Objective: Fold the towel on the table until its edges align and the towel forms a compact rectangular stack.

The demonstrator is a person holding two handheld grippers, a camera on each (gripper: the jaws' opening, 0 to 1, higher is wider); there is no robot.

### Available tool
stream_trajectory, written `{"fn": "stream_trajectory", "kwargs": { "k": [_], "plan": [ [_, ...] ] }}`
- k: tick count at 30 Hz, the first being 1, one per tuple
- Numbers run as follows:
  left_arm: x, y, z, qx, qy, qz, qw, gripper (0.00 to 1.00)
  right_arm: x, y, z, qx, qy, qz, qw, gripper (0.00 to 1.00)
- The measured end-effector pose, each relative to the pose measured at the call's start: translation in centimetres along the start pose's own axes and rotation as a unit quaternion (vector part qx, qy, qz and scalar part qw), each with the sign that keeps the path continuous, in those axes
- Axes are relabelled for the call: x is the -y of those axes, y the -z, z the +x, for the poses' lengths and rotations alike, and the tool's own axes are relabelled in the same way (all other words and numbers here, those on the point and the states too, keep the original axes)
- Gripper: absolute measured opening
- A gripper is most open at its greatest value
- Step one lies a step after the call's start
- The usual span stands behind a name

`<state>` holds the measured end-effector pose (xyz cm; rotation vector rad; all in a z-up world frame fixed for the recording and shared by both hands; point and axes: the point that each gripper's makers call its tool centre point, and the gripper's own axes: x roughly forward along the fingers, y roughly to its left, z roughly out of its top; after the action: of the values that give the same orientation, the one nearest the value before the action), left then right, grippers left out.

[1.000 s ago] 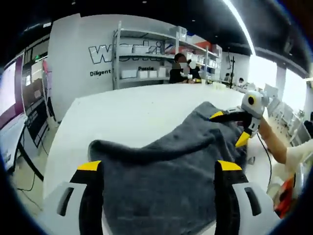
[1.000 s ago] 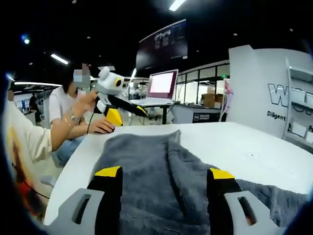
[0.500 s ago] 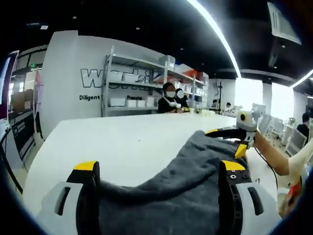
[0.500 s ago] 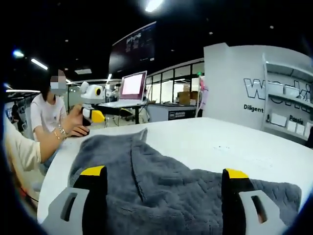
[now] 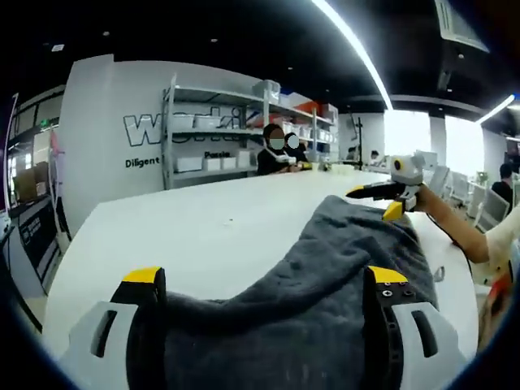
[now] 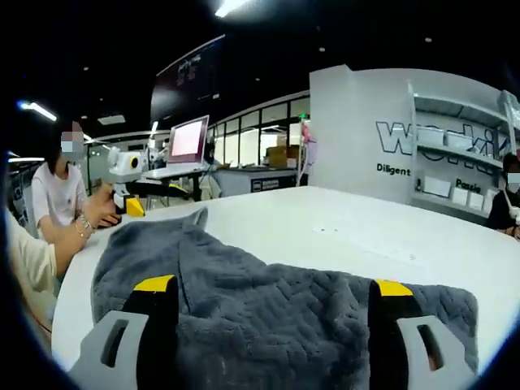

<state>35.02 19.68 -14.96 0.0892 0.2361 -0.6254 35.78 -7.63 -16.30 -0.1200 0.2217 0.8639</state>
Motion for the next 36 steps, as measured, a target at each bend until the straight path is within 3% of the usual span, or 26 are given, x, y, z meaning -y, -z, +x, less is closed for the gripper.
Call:
{"fn": "stream_trajectory", "kwargs": {
  "k": [5,9,11,13,16,21,25,27,31,34,36],
  "plan": [
    [-1.2,0.7,-0.1,-0.016,-0.023,0.013,0.9995,0.99,1.2,-0.6,-0.5,0.013,0.031,-0.021,0.9992,0.82],
    [-0.7,1.1,-0.5,-0.018,0.001,-0.006,0.9998,0.99,3.5,-0.9,-1.0,0.000,0.076,-0.051,0.9958,0.72],
    [-0.9,1.0,-0.7,-0.013,-0.002,-0.005,0.9999,0.99,4.9,-1.8,-1.0,0.006,0.102,-0.062,0.9928,0.67],
    [-1.3,1.2,-0.8,-0.017,-0.010,-0.006,0.9998,0.99,5.6,-2.1,-0.6,0.001,0.104,-0.063,0.9926,0.55],
    [-1.9,1.7,-0.9,-0.024,-0.016,-0.010,0.9995,0.99,6.3,-2.3,0.7,-0.024,0.096,-0.081,0.9918,0.46],
    [-2.4,1.8,-1.2,-0.019,-0.022,-0.018,0.9994,0.99,6.7,-1.3,4.1,-0.089,0.066,-0.114,0.9872,0.52],
    [-3.1,2.5,-1.3,-0.031,-0.032,-0.015,0.9989,0.99,5.2,0.5,6.4,-0.132,0.027,-0.142,0.9806,0.49],
    [-3.2,2.8,-1.3,-0.034,-0.034,-0.019,0.9987,0.99,4.6,1.6,7.5,-0.158,0.009,-0.166,0.9734,0.46],
    [-2.9,2.8,-1.4,-0.034,-0.033,-0.018,0.9987,0.99,4.5,2.5,9.3,-0.171,-0.001,-0.164,0.9716,0.45],
    [-2.9,2.8,-1.5,-0.032,-0.034,-0.019,0.9987,0.99,5.6,3.7,10.0,-0.200,0.006,-0.182,0.9628,0.42],
    [-2.8,2.9,-1.5,-0.034,-0.035,-0.020,0.9986,0.99,5.9,4.2,10.2,-0.209,0.004,-0.178,0.9616,0.36]
  ]
}}
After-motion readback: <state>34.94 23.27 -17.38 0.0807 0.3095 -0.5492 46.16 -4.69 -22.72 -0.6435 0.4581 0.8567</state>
